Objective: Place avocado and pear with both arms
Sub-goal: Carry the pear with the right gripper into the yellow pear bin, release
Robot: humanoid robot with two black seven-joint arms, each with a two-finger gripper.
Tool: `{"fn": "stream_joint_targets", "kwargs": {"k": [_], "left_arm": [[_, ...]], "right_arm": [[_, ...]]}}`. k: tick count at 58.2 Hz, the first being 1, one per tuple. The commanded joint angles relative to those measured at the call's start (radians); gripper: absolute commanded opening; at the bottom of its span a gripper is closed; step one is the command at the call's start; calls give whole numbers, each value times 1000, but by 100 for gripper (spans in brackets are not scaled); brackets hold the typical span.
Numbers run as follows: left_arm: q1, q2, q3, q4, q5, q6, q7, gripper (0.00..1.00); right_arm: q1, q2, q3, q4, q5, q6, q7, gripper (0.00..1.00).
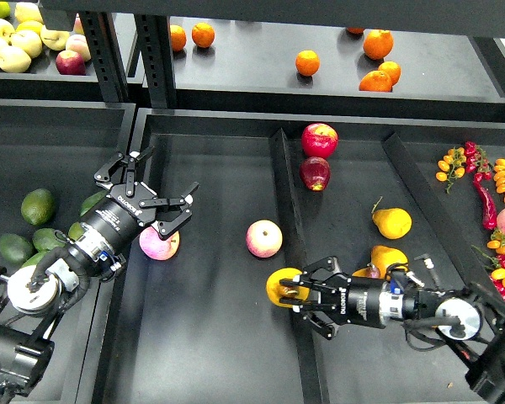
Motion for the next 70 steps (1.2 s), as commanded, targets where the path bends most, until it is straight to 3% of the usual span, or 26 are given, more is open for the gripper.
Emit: {"fn": "stream_joint_targets", "kwargs": {"k": [1,18,45,57,70], "left_arm": [[2,0,4,-1,-1,0,0,99],[7,0,36,-1,1,2,2,100],[8,0,37,-2,1,0,2,99],[10,0,37,-2,1,0,2,99],[10,0,37,-2,1,0,2,99]], "right_arm": [[-9,-86,-6,22,34,0,0,24],[-78,-154,-9,-3,26,0,0,26],[-114,-60,-3,-153,-41,0,0,29],[-115,-59,-2,-156,-44,0,0,38],[-114,-65,0,-151,-47,0,0,57]]}}
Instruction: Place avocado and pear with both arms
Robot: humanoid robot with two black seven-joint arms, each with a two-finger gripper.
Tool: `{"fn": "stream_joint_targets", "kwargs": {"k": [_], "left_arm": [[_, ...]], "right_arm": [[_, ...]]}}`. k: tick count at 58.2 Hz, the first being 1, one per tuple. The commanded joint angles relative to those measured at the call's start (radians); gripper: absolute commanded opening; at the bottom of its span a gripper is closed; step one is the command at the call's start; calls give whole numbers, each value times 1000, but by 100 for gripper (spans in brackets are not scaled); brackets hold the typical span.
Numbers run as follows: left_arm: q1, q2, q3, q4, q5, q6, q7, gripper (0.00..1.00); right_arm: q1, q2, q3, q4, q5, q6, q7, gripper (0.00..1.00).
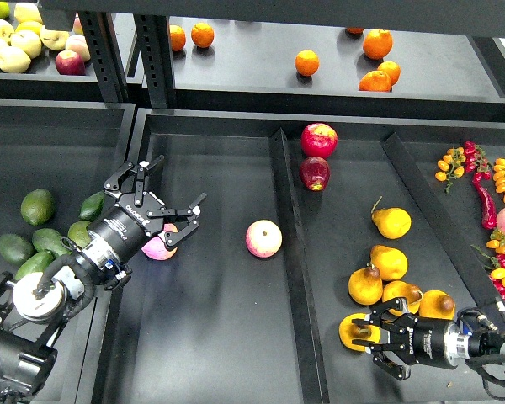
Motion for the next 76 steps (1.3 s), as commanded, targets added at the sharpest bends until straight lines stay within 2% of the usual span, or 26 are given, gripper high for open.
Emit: {"fn": "stream_joint_targets", "kwargs": {"k": [1,2,3,14,19,26,43,53,55,76], "left_arm": [[0,0,0,0,0,0,0,100],[0,0,0,0,0,0,0,99],[0,0,0,0,0,0,0,99],[12,0,0,-2,-2,-2,0,99],[17,0,0,-6,-2,-3,1,99],[21,0,0,-9,-2,-3,1,99],[29,0,0,-18,0,-3,-5,99],[48,0,0,-23,0,-5,-8,99],[49,0,0,-23,0,-6,-8,99],[51,0,-3,-43,0,-29,-15,99]], "right_arm": [[1,-8,0,6,-1,0,0,61],[2,-9,0,6,-1,0,0,62],[4,-18,0,10,-1,0,0,68],[17,-75,5,78,17,0,0,86],[31,-89,23,122,45,0,0,99],[37,-90,101,170,147,-1,0,99],[145,-44,261,185,361,-159,0,99],[159,87,380,164,367,-254,0,99],[159,152,419,149,367,-283,0,99],[139,414,549,129,361,-274,0,99]]}}
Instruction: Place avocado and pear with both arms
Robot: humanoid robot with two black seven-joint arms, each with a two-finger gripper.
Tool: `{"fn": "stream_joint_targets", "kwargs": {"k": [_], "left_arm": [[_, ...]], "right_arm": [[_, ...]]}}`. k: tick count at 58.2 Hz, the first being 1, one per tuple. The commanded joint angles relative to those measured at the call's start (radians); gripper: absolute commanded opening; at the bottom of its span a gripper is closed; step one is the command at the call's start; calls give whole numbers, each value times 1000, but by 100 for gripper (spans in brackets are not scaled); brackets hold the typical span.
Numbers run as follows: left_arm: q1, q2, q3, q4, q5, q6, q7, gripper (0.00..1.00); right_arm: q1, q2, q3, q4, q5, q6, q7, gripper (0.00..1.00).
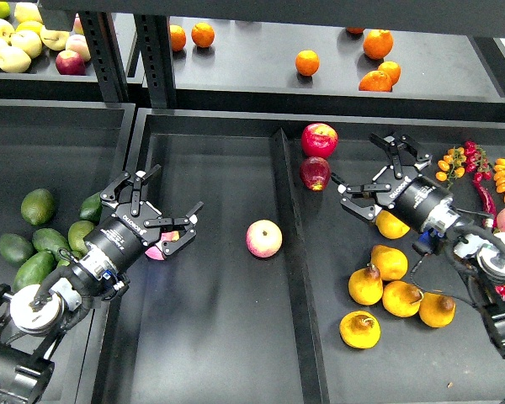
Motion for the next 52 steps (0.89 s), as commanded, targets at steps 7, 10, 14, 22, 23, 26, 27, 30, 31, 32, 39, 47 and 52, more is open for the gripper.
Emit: {"fn": "stream_joint_targets", "kwargs": {"k": [7,10,14,22,23,26,27,30,31,32,39,47,52], "left_arm": [[2,0,-6,-33,1,-21,-6,99],[13,0,-4,-47,1,-28,-12,99],[21,0,-4,-61,1,-32,-15,99],[34,0,-4,-81,1,-38,-18,99],[36,0,-4,-81,1,-38,-18,99],[36,0,-3,-86,1,-40,-21,99],[36,0,-1,-86,1,-41,-23,99],[34,0,2,-86,1,-46,-26,100],[30,0,2,-83,1,-49,-27,99],[28,0,2,-83,1,-51,-27,99],[-9,0,7,-66,1,-52,-32,99],[-64,0,5,-35,1,-52,-32,99],[-99,0,7,2,-2,-52,-32,99]], "right_arm": [[-46,129,24,10,0,11,0,99],[-63,158,24,13,0,20,0,99],[-72,167,24,9,0,42,0,99],[-104,167,23,6,0,88,0,99],[-106,167,21,6,0,91,0,99],[-121,167,20,6,0,94,0,99],[-126,167,17,7,0,95,0,99],[-137,167,15,9,-2,95,0,99],[-152,167,12,12,-2,95,0,99],[-153,167,12,12,-2,95,0,99],[-163,167,7,13,0,97,0,99],[-161,167,18,0,-5,152,0,99],[-166,167,23,0,-5,184,0,99]]}}
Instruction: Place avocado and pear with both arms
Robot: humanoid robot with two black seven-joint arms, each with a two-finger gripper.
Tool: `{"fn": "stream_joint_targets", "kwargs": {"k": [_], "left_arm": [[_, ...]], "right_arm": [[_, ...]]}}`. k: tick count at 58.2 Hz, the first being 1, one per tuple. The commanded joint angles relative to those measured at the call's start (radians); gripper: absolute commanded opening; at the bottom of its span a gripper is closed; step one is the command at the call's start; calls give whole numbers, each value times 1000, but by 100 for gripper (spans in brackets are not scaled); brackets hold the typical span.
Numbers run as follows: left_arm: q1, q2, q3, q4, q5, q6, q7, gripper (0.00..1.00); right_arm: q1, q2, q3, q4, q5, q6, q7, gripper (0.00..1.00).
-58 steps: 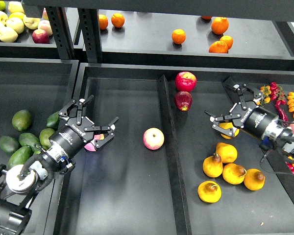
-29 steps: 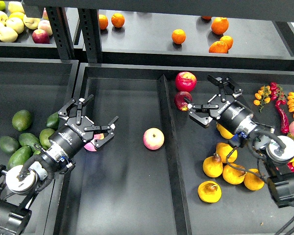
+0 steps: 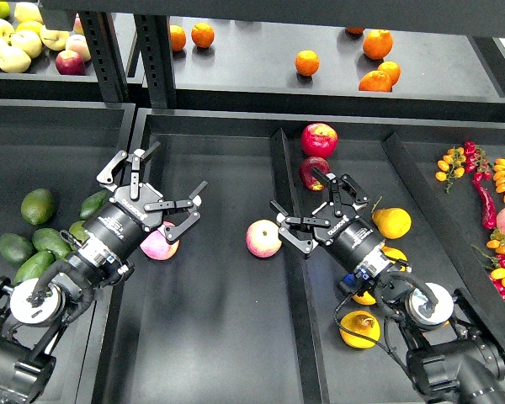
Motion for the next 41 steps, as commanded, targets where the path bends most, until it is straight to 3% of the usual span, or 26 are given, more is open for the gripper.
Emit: {"fn": "stream_joint_targets", "kwargs": {"k": [1,14,41], "left_arm": [[-51,0,0,49,-5,0,0,99],[-118,0,23,133,-9,0,0,99],[-118,0,23,141,-11,-15,0,100]], "right_arm": [[-4,0,7,-3,0,45,0,99],[-36,0,7,14,0,47,68,99],[-79,0,6,63,1,47,73,99]]}}
